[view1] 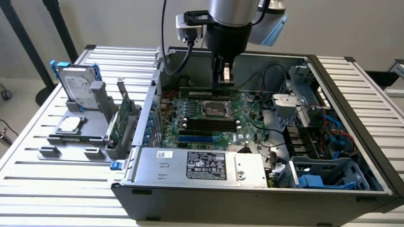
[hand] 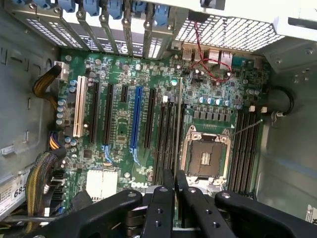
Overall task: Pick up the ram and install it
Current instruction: 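Pick up the ram and move it above insertion slot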
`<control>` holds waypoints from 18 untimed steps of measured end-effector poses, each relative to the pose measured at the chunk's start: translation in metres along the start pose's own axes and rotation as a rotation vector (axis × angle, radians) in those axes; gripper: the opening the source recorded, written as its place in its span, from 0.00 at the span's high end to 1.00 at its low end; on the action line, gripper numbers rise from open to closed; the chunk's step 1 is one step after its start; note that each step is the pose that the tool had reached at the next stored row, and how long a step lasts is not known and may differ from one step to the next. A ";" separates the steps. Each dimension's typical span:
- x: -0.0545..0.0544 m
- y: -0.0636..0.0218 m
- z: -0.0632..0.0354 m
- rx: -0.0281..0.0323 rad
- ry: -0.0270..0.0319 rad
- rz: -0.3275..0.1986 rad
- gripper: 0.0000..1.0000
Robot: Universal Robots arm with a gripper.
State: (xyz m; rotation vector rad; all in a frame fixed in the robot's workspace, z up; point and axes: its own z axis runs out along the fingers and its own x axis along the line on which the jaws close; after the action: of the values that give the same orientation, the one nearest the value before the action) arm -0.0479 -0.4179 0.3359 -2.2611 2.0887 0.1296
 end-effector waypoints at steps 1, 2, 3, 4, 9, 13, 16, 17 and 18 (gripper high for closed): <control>0.000 -0.0015 0.0009 0.0001 0.0027 0.004 0.86; 0.000 -0.0030 0.0017 0.0005 0.0042 0.008 0.86; -0.001 -0.0044 0.0027 0.0009 0.0051 0.012 0.86; -0.001 -0.0058 0.0037 0.0013 0.0057 0.016 0.86; 0.000 -0.0100 0.0091 0.0040 0.0073 0.047 0.86; -0.002 -0.0117 0.0140 0.0058 0.0082 0.063 0.86; -0.005 -0.0126 0.0178 0.0067 0.0121 0.068 0.86; -0.006 -0.0128 0.0190 0.0071 0.0135 0.070 0.86; -0.006 -0.0129 0.0201 0.0077 0.0147 0.071 0.86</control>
State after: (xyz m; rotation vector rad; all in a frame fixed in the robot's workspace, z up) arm -0.0360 -0.4084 0.3165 -2.1907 2.1741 0.1085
